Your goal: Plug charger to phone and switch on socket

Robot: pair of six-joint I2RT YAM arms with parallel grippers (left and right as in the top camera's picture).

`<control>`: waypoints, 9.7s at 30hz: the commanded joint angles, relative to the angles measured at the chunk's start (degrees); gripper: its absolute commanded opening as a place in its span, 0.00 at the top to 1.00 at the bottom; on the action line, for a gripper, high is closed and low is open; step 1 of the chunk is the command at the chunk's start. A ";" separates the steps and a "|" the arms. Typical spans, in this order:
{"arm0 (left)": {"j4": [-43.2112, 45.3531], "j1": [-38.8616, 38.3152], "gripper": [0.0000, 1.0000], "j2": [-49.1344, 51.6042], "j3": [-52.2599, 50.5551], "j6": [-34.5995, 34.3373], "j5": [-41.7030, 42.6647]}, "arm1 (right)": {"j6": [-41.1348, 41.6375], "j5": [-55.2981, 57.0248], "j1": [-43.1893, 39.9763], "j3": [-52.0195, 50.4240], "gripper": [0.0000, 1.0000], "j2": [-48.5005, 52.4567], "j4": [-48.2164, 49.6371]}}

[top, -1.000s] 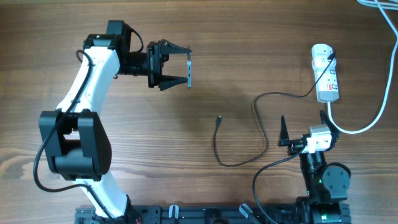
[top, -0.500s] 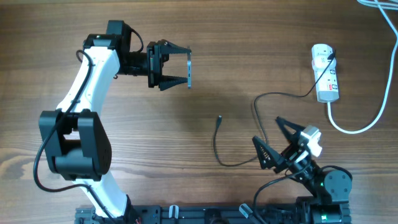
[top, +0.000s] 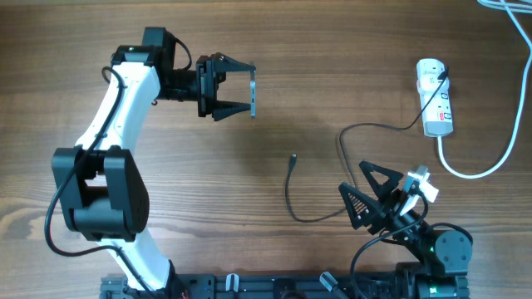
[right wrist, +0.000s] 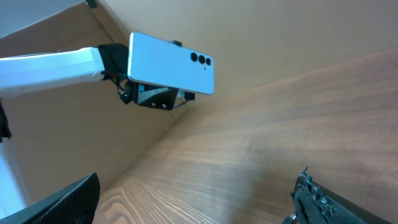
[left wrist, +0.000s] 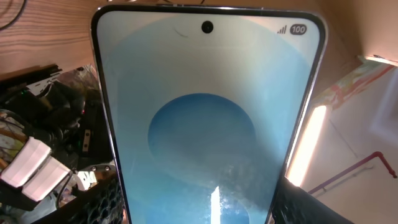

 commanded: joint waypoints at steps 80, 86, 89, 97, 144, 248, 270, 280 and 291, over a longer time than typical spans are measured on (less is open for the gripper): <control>0.20 -0.09 0.29 -1.97 0.02 -0.09 3.04 | -8.92 41.09 44.41 111.60 0.01 95.12 -73.55; 0.20 -0.09 0.29 -1.97 0.02 -0.09 3.06 | -2.58 48.72 44.48 111.51 0.01 97.39 -74.23; 0.20 -0.09 0.28 -1.97 0.02 -0.09 3.04 | -0.74 49.86 45.57 111.51 0.01 98.66 -72.02; 0.20 -0.09 0.28 -1.97 0.02 -0.04 3.04 | 0.83 59.19 47.36 111.51 0.15 100.74 -71.95; 0.15 -0.09 0.31 -1.97 0.02 -2.91 2.03 | -4.33 65.20 50.12 111.51 0.70 100.85 -68.32; 1.68 -0.31 0.67 -1.97 0.02 -10.40 -2.12 | 78.64 64.24 47.65 110.33 0.95 101.18 -69.35; 1.70 -0.28 0.96 -1.97 0.02 -10.40 -2.16 | 75.32 64.39 47.65 110.33 0.55 101.18 -70.73; 5.84 -0.24 0.96 -1.97 0.02 -10.16 -5.20 | 63.06 66.42 45.62 110.33 0.07 99.16 -79.69; 7.50 -0.66 0.96 -1.97 0.02 -2.10 -1.51 | 16.48 64.67 29.14 110.16 0.00 92.02 -93.48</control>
